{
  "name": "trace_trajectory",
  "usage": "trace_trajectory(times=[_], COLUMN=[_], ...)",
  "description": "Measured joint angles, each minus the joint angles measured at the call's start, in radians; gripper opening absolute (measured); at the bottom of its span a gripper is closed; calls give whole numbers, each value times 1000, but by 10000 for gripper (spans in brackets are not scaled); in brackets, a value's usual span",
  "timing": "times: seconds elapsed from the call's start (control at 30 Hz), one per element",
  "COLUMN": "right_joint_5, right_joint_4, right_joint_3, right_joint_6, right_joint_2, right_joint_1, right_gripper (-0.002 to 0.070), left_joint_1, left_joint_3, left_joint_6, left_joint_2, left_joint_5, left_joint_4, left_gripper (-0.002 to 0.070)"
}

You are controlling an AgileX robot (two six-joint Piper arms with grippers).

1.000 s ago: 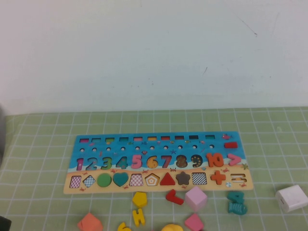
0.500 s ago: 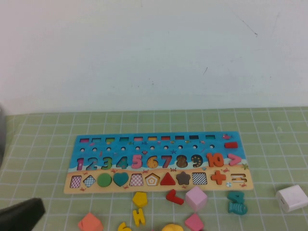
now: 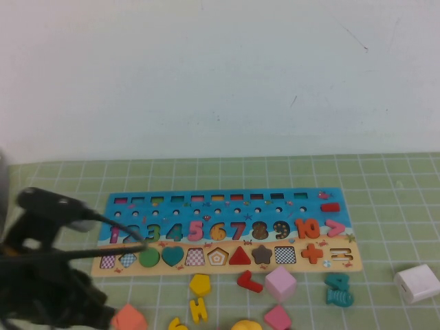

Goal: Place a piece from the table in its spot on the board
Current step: Pick up the "number 6"

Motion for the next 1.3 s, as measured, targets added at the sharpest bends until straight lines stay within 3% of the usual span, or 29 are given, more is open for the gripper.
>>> trace_trajectory(times=[0.23,0.4,0.67,0.8,1.0,1.3], right_joint_5=[0,0,0,0,0,0], right_joint_4=[0,0,0,0,0,-1], right_joint_3=[0,0,0,0,0,0], right_joint_6=[0,0,0,0,0,0], right_joint_2=[0,0,0,0,0,0], right_joint_1=[0,0,0,0,0,0], right_gripper=[73,73,73,73,73,73], left_joint_1=[-274,-393,-419,-421,-421,-421], left_joint_3=[-16,-17,-17,-29,-95,-173], left_joint_6=[-318,-537,-695,-722,-839,-1124], left_joint_2=[201,336,493,540,625,736], left_joint_5=[-119,-164,-243,-258,-267,-302], left_joint_4=[221,329,340,319,293,379], left_gripper=[-1,-1,23,135,401,452])
